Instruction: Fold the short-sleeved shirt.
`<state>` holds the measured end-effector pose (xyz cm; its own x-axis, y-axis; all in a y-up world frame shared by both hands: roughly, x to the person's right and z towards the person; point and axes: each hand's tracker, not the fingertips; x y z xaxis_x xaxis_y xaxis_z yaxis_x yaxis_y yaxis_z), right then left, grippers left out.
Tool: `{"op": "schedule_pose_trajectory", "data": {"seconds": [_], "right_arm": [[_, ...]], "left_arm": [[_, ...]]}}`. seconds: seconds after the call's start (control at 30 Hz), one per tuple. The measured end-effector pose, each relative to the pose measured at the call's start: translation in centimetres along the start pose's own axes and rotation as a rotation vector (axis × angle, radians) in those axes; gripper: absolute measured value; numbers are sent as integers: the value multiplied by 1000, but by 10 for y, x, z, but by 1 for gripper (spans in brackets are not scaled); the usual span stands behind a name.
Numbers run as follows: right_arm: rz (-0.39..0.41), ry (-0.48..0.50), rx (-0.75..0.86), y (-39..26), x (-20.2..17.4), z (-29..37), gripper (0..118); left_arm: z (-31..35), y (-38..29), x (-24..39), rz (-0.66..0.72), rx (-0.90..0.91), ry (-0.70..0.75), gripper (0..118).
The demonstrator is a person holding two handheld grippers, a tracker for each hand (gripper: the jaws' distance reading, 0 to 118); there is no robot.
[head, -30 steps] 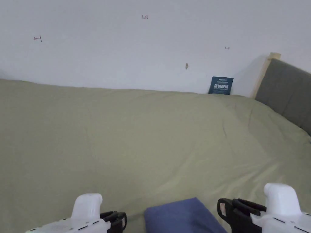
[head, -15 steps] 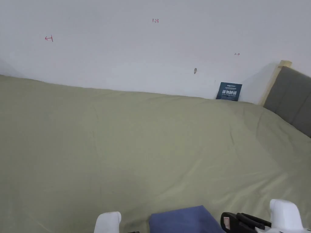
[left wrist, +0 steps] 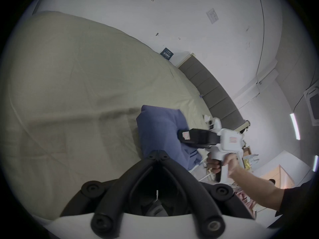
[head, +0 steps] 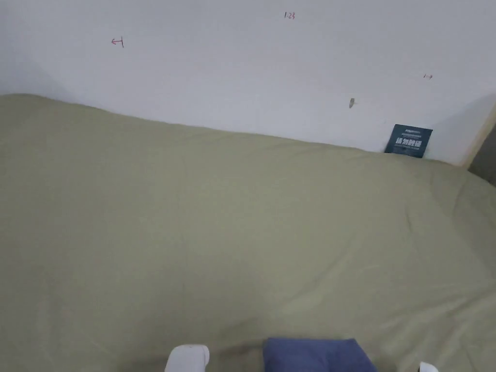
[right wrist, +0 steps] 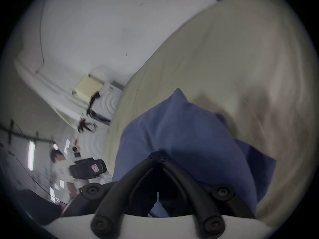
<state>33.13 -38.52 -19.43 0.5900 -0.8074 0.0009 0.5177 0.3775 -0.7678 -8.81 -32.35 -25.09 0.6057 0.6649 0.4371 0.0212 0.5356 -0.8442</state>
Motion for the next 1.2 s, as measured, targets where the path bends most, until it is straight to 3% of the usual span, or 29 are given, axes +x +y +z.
{"op": "schedule_pose_trajectory", "data": {"seconds": [0.03,0.07,0.1,0.13,0.17,0.27,0.4,0.57,0.6,0.63,0.67,0.7,0.8,1.0,1.2], "right_arm": [[-60,58,36,-3,11,5,2],[-93,112,72,-5,15,10,2],[-89,104,107,-9,18,13,2],[-77,89,106,-10,22,15,2],[-94,105,102,-11,26,16,2],[-108,122,116,-13,26,16,2],[-94,126,121,-13,27,14,2],[-77,110,126,-14,22,15,2],[-67,99,126,-13,19,15,2],[-48,84,129,-13,19,15,2],[-35,76,133,-13,17,16,2],[-28,63,135,-12,15,17,2],[-3,37,123,-12,2,20,2],[160,-50,140,-12,-41,38,2],[337,-37,137,-16,-115,43,2]], "left_arm": [[-3,2,-2,16,-1,-25,20],[-7,4,-5,32,4,-26,57],[-12,6,-9,56,2,-49,86],[-18,9,-11,78,-9,-56,108],[-26,11,-13,81,-32,-66,117],[-51,15,-13,105,-80,-119,117],[-93,13,-11,164,-117,-69,117],[-120,20,1,324,-94,-153,115],[-123,19,1,371,-107,-151,107],[-123,19,2,383,-103,-108,88],[-124,17,1,352,-103,-66,40],[-125,15,0,312,-95,-43,34],[-119,8,-5,383,-95,-107,34],[-89,28,-18,371,-108,-131,34],[11,73,-48,228,-87,-90,34]]}}
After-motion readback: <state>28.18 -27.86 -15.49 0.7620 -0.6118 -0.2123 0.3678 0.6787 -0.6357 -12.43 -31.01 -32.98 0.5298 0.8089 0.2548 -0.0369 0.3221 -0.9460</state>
